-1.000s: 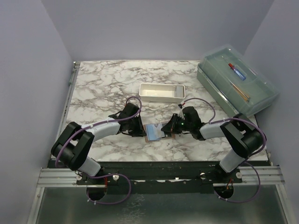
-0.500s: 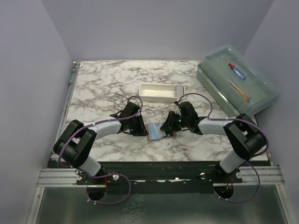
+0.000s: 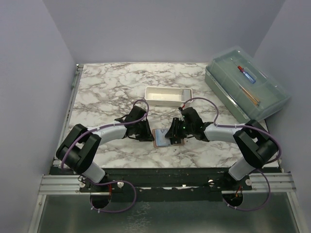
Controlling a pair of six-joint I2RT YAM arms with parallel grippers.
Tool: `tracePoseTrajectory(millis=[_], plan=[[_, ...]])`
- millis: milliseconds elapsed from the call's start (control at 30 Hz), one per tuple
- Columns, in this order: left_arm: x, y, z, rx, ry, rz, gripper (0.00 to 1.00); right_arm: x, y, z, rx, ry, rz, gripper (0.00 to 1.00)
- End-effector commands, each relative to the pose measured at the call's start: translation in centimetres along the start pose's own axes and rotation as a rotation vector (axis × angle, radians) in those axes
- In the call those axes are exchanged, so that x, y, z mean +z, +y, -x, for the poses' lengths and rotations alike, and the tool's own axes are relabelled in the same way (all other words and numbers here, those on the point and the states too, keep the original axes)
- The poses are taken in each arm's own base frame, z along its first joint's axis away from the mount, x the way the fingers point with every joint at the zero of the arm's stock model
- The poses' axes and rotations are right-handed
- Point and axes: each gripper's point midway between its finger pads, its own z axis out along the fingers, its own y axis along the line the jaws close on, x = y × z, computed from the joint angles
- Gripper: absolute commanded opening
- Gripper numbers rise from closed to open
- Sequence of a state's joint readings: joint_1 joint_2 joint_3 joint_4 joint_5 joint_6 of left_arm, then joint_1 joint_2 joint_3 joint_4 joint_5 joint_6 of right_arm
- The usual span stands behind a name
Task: Put the credit cards into the card holder
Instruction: Insert the credit card into the card holder.
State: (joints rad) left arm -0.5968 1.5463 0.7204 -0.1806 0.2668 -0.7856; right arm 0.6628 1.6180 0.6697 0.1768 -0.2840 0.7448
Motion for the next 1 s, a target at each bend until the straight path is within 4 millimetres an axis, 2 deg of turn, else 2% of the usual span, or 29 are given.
tracePoseTrajectory(millis=[0, 67, 167, 267, 400, 500, 633, 833, 967], plan=[[-0.1, 3.3, -2.6, 0.002, 0.053, 0.116, 0.26, -1.2, -1.9, -1.2, -0.026, 0.03, -0.115, 0.41], [-0.9, 3.5, -2.3, 0.007, 0.027, 0.129, 0.29, -1.5, -1.8, -0.8, -0.054, 0.025, -0.134, 0.46], [-2.0, 3.4, -1.9, -0.001, 0.005, 0.135, 0.36, -2.0, -1.8, -0.4, -0.079, 0.036, -0.17, 0.45], [-3.1, 2.6, -1.8, -0.002, 0.005, 0.108, 0.41, -2.3, -1.1, -0.1, -0.079, 0.027, -0.157, 0.33], [-4.2, 0.4, -1.0, -0.013, -0.02, 0.034, 0.4, -2.0, 0.2, -0.1, -0.073, 0.018, -0.087, 0.09], [-4.8, -1.1, -0.2, -0.015, -0.045, -0.017, 0.38, -1.8, 0.2, 0.1, -0.071, 0.011, -0.092, 0.02], [-5.2, -3.0, 0.5, -0.007, -0.055, -0.084, 0.39, -1.6, 0.3, 0.2, -0.071, 0.01, -0.09, 0.01], [-5.2, -6.1, 0.5, -0.016, -0.025, -0.245, 0.39, -0.9, -0.8, -0.6, -0.061, 0.025, -0.11, 0.01], [-4.6, -6.9, 0.6, -0.014, -0.004, -0.286, 0.39, -0.2, -1.5, -0.9, -0.051, 0.029, -0.121, 0.0]])
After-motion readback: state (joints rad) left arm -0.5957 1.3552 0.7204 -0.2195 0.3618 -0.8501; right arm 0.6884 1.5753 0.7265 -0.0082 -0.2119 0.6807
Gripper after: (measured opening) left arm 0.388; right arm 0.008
